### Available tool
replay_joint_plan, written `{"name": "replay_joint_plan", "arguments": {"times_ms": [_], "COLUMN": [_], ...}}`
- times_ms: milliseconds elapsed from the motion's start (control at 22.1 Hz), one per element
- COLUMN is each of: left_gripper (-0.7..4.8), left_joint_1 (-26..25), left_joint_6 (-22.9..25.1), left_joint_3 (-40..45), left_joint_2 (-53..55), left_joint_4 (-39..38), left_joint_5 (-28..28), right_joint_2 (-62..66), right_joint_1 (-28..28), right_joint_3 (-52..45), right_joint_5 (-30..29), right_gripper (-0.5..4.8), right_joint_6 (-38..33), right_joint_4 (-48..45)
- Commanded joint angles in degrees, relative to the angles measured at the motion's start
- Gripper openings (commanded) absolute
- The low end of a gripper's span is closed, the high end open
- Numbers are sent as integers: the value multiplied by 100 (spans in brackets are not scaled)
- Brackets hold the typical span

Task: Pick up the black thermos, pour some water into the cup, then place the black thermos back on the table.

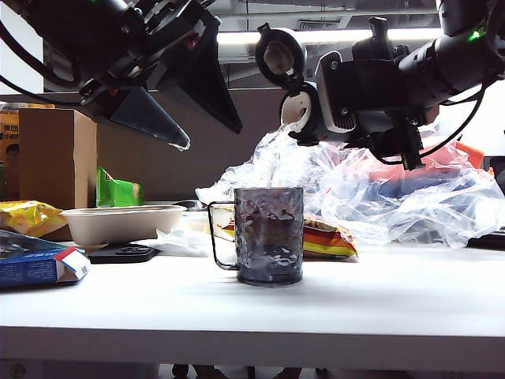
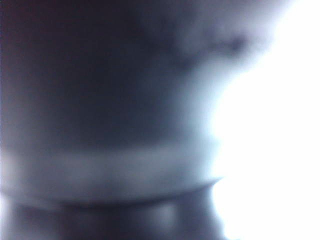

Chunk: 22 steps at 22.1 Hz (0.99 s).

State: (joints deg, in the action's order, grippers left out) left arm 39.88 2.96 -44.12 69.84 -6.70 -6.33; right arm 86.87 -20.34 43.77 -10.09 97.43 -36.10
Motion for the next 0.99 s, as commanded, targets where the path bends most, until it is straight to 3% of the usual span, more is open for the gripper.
{"name": "replay_joint_plan", "arguments": {"times_ms": [45, 813, 994], "left_gripper": [479, 479, 479], "left_joint_1": [11, 11, 11], "left_joint_6": [-20, -42, -42], "left_joint_3": [-13, -13, -13], "left_joint_2": [-7, -7, -7], "left_joint_4": [26, -13, -13], "left_joint_5": [11, 11, 11], "right_joint_2": [55, 74, 74], "right_joint_1": [9, 7, 7], "right_joint_3": [240, 323, 323], "right_joint_5": [13, 111, 107], "right_gripper": [210, 210, 210], "right_joint_6": [13, 31, -953], "right_joint_4": [-492, -481, -461]}}
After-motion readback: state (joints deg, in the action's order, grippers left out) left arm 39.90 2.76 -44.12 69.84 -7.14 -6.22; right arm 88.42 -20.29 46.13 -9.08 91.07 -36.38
